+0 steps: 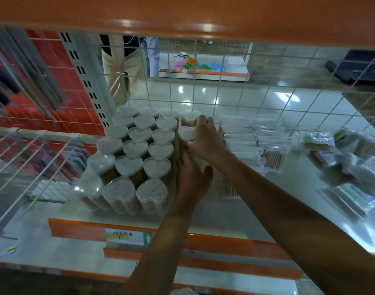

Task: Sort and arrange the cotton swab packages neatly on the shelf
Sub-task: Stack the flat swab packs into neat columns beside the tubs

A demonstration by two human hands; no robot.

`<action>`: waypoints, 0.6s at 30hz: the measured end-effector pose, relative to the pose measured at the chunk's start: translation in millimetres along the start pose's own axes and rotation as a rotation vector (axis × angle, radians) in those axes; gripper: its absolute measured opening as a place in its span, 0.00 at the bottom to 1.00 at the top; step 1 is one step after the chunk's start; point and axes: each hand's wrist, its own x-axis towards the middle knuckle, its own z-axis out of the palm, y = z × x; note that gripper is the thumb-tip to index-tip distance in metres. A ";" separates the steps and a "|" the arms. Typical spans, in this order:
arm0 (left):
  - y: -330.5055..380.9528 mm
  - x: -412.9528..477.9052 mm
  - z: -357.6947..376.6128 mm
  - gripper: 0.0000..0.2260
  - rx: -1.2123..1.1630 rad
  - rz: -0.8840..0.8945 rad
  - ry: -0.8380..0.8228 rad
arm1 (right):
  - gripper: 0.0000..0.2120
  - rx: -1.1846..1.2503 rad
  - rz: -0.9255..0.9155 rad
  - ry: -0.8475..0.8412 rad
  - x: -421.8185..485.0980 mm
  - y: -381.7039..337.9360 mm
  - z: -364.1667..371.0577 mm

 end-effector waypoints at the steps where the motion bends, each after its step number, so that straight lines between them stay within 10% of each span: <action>1: -1.9 1.8 1.9 0.36 0.045 0.024 0.036 | 0.29 0.015 0.006 0.007 1.0 0.5 0.9; 18: 4.1 4.6 0.0 0.31 0.125 0.039 -0.071 | 0.25 0.083 -0.011 0.099 18.0 6.0 10.4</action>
